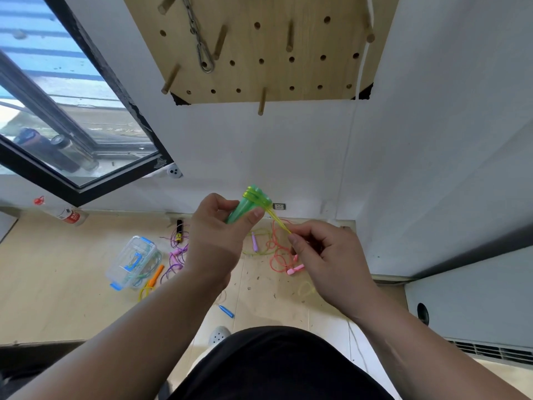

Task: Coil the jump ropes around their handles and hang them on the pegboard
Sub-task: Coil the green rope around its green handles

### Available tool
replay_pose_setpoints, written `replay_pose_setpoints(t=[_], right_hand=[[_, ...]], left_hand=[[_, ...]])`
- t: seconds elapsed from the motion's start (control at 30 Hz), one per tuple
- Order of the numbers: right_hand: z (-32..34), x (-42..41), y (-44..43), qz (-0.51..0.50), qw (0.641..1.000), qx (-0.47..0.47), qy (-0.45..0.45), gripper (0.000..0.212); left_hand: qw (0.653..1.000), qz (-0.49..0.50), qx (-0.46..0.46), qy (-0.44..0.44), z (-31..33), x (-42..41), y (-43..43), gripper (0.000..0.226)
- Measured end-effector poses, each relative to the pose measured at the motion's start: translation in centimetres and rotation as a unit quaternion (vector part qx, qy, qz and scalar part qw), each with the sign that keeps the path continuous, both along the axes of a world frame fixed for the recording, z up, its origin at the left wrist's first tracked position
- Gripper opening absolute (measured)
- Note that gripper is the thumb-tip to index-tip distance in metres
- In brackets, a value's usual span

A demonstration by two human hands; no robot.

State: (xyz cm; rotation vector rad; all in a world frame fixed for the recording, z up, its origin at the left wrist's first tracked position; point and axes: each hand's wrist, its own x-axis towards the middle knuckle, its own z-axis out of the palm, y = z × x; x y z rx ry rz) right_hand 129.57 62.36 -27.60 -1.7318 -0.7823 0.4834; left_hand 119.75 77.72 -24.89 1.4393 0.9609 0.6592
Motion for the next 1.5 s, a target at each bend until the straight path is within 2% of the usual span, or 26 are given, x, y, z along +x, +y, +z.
replay_pose_setpoints(t=[0.1, 0.23, 0.37, 0.5, 0.6, 0.7, 0.83, 1.0, 1.07, 1.17, 1.23, 1.33, 1.4, 1.5], right_hand=[[0.1, 0.3, -0.2, 0.004, 0.999, 0.008, 0.050, 0.019], [-0.2, 1.1, -0.7, 0.070, 0.993, 0.020, 0.088, 0.021], [-1.0, 2.5, -0.8, 0.185, 0.976, -0.011, 0.118, 0.015], [0.1, 5.8, -0.2, 0.321, 0.935, -0.152, -0.004, 0.015], [1.1, 6.9, 1.1, 0.360, 0.902, -0.230, -0.062, 0.006], [1.4, 6.7, 2.7, 0.351, 0.884, -0.269, -0.152, 0.013], [1.7, 5.8, 3.8, 0.311, 0.884, -0.269, -0.220, 0.004], [1.8, 5.0, 4.5, 0.258, 0.891, -0.304, -0.216, 0.019], [2.0, 4.6, 4.8, 0.241, 0.889, -0.322, -0.219, 0.025], [1.6, 3.3, 5.1, 0.165, 0.926, -0.289, -0.177, 0.026], [1.1, 2.0, 5.1, 0.105, 0.955, -0.243, -0.131, 0.022], [0.8, 0.6, 5.5, 0.032, 0.982, -0.169, -0.073, 0.012], [1.4, 0.1, 6.2, -0.007, 0.992, -0.128, -0.012, 0.012], [2.7, 0.0, 7.9, -0.056, 0.992, -0.081, 0.076, 0.013]], left_hand=[[0.994, -0.058, -0.079, -0.054, 1.3, -0.4, -0.1, 0.039], [0.958, -0.180, -0.209, -0.074, 2.7, -1.0, -0.5, 0.031], [0.937, -0.262, -0.229, -0.034, 3.0, -1.3, -1.4, 0.028], [0.922, -0.359, -0.105, 0.101, 2.1, -2.2, -1.3, 0.036], [0.904, -0.378, 0.008, 0.200, 1.7, -2.2, -1.4, 0.035], [0.881, -0.375, 0.109, 0.268, 1.5, -1.5, -1.1, 0.035], [0.834, -0.381, 0.208, 0.340, 1.8, -0.4, -0.2, 0.035], [0.809, -0.369, 0.276, 0.365, 1.0, 1.0, 0.2, 0.034], [0.813, -0.354, 0.283, 0.367, 0.5, 1.2, 0.6, 0.033], [0.828, -0.304, 0.300, 0.363, 0.1, 1.4, 1.4, 0.025], [0.870, -0.249, 0.265, 0.334, -0.3, 1.5, 2.5, 0.024], [0.954, -0.178, 0.080, 0.228, -0.8, 1.4, 4.5, 0.035], [0.971, -0.175, -0.024, 0.161, -0.9, 1.4, 5.7, 0.038], [0.965, -0.198, -0.159, 0.068, -0.5, 1.5, 7.9, 0.034]])
